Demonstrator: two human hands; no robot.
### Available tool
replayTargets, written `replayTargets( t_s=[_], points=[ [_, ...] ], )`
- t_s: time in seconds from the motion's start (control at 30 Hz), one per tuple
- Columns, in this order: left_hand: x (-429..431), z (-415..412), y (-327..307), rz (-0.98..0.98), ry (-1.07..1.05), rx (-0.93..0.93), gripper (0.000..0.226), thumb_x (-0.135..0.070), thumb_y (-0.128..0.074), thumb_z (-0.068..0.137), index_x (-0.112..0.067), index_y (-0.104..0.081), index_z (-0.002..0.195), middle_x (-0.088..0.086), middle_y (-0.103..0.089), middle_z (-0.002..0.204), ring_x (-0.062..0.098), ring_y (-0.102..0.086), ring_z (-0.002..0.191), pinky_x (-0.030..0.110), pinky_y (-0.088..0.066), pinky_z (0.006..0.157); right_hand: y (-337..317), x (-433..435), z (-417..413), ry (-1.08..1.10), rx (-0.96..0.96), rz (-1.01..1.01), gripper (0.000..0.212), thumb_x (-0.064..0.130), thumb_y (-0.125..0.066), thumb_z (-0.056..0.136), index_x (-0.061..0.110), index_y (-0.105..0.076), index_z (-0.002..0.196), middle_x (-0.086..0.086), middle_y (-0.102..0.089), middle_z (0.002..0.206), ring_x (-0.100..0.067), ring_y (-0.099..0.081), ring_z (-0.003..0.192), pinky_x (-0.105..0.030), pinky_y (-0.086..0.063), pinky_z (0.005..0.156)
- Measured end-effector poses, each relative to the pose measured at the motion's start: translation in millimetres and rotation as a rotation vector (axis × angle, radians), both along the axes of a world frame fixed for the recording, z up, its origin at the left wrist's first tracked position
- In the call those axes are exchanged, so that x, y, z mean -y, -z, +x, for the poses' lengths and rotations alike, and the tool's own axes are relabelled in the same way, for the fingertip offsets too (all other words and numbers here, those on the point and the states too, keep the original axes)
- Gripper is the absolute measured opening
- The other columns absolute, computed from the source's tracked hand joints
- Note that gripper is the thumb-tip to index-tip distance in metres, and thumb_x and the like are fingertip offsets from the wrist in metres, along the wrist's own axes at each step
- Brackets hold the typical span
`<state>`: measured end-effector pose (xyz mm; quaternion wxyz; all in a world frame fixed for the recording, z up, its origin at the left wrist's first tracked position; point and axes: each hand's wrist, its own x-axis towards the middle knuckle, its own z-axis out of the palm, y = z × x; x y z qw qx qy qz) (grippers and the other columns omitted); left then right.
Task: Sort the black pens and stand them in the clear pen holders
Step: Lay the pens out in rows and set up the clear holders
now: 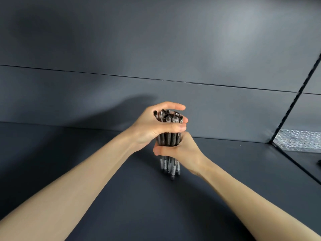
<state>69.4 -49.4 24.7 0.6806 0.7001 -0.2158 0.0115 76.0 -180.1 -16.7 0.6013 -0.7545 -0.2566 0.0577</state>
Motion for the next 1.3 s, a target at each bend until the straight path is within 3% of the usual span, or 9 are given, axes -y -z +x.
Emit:
replayTargets(
  t_s=[0.13, 0.27, 0.5, 0.63, 0.83, 0.97, 1.07, 1.17, 1.3],
  points=[
    [-2, 2, 4, 0.023, 0.044, -0.007, 0.047, -0.003, -0.075, 0.064, -0.015, -0.064, 0.109, 0.007, -0.073, 0.092, 0.023, -0.069, 0.093, 0.027, -0.054, 0.076, -3, 1, 3, -0.062, 0.029, -0.099, 0.018, -0.004, -0.071, 0.071, 0.010, -0.061, 0.076, -0.003, -0.064, 0.076, -0.013, -0.061, 0.073, -0.031, -0.053, 0.074],
    [-1, 5, 6, -0.008, 0.001, 0.021, 0.031, -0.002, -0.073, 0.063, -0.018, -0.067, 0.089, 0.003, -0.068, 0.079, 0.019, -0.067, 0.078, 0.027, -0.052, 0.069, -2, 0, 5, -0.135, -0.032, -0.062, 0.021, -0.009, -0.069, 0.071, 0.011, -0.061, 0.077, -0.003, -0.065, 0.075, -0.014, -0.062, 0.075, -0.029, -0.052, 0.075],
    [-1, 6, 6, -0.030, 0.018, 0.056, 0.027, 0.007, -0.072, 0.069, -0.013, -0.062, 0.085, 0.002, -0.063, 0.074, 0.018, -0.061, 0.075, 0.026, -0.051, 0.065, 7, 6, 6, -0.135, -0.129, -0.047, 0.021, -0.005, -0.071, 0.074, 0.007, -0.067, 0.090, -0.001, -0.070, 0.085, -0.014, -0.067, 0.084, -0.025, -0.052, 0.079],
    [-2, 9, 10, -0.116, -0.045, -0.026, 0.032, 0.011, -0.068, 0.075, -0.013, -0.061, 0.095, 0.001, -0.063, 0.073, 0.015, -0.058, 0.068, 0.024, -0.048, 0.062, 14, 6, 3, -0.121, -0.113, -0.135, 0.015, 0.000, -0.073, 0.075, 0.002, -0.063, 0.087, -0.003, -0.067, 0.077, -0.013, -0.062, 0.071, -0.021, -0.049, 0.070],
    [-9, 7, 18, -0.216, 0.055, -0.171, 0.059, -0.005, -0.072, 0.067, -0.014, -0.055, 0.122, 0.006, -0.071, 0.091, 0.023, -0.068, 0.095, 0.034, -0.054, 0.085, 14, 8, -2, -0.142, -0.142, -0.093, 0.009, 0.001, -0.065, 0.084, 0.002, -0.063, 0.075, -0.008, -0.066, 0.070, -0.017, -0.060, 0.071, -0.024, -0.049, 0.072],
    [3, 2, 19, -0.268, 0.152, -0.221, 0.061, -0.001, -0.073, 0.070, -0.014, -0.052, 0.126, 0.006, -0.071, 0.090, 0.023, -0.070, 0.092, 0.031, -0.057, 0.077, 10, 18, -17, -0.178, -0.214, 0.011, 0.017, 0.002, -0.061, 0.087, 0.002, -0.059, 0.070, -0.012, -0.061, 0.064, -0.023, -0.058, 0.061, -0.029, -0.050, 0.063],
    [25, -6, 14, -0.254, 0.115, -0.207, 0.051, -0.006, -0.075, 0.066, -0.012, -0.058, 0.114, 0.004, -0.069, 0.081, 0.018, -0.070, 0.080, 0.030, -0.056, 0.067, 7, 31, -34, -0.131, -0.242, 0.090, 0.018, 0.001, -0.060, 0.088, 0.005, -0.056, 0.071, -0.009, -0.059, 0.060, -0.020, -0.056, 0.054, -0.028, -0.049, 0.056],
    [50, -15, 6, -0.212, 0.071, -0.160, 0.025, -0.006, -0.072, 0.071, -0.007, -0.059, 0.092, 0.007, -0.066, 0.077, 0.018, -0.069, 0.076, 0.033, -0.055, 0.061, 2, 51, -52, -0.016, -0.209, 0.161, 0.011, 0.004, -0.064, 0.086, 0.005, -0.058, 0.076, -0.006, -0.061, 0.062, -0.020, -0.056, 0.050, -0.029, -0.049, 0.054],
    [101, -39, -7, -0.179, 0.073, -0.076, 0.022, -0.002, -0.067, 0.081, -0.005, -0.052, 0.098, 0.011, -0.064, 0.081, 0.022, -0.069, 0.077, 0.036, -0.058, 0.065, -3, 98, -82, 0.096, -0.136, 0.256, 0.009, 0.007, -0.066, 0.086, 0.006, -0.056, 0.084, -0.010, -0.060, 0.070, -0.022, -0.054, 0.050, -0.033, -0.048, 0.054]
  ],
)
